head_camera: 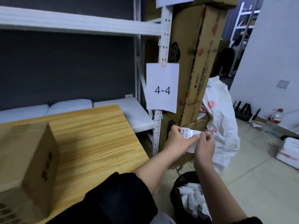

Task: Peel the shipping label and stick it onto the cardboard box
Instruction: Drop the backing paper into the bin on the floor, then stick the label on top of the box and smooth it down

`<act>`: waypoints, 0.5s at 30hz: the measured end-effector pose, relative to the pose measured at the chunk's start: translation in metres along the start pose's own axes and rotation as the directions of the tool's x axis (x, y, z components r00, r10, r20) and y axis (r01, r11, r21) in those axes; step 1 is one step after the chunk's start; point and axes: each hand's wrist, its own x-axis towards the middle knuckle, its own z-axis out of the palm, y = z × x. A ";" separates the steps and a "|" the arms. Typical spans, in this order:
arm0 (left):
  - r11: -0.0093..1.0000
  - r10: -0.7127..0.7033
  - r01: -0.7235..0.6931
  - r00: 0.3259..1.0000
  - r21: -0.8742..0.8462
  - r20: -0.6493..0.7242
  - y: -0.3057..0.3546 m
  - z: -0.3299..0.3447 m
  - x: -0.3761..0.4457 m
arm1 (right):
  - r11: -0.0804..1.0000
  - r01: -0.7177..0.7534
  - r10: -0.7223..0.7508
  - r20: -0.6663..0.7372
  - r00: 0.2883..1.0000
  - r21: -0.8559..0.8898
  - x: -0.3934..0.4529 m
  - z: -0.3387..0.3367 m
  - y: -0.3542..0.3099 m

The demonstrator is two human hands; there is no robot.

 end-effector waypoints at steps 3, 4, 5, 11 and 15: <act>0.996 0.056 -0.049 0.994 0.079 -0.097 0.013 -0.037 -0.010 | 0.998 0.061 -0.062 0.054 0.997 0.016 -0.020 0.016 -0.024; 0.992 0.077 -0.063 0.989 0.108 -0.126 0.018 -0.051 -0.013 | 0.996 0.081 -0.083 0.068 0.994 0.038 -0.026 0.023 -0.030; 0.988 0.096 -0.075 0.983 0.138 -0.154 0.022 -0.064 -0.018 | 0.994 0.095 -0.099 0.082 0.992 0.058 -0.032 0.029 -0.036; 0.966 0.189 -0.128 0.943 0.226 -0.275 0.043 -0.141 -0.042 | 0.977 0.137 -0.166 0.179 0.970 0.162 -0.069 0.066 -0.065; 0.937 0.245 -0.128 0.904 0.326 -0.349 0.058 -0.189 -0.064 | 0.963 0.161 -0.208 0.217 0.954 0.218 -0.093 0.087 -0.083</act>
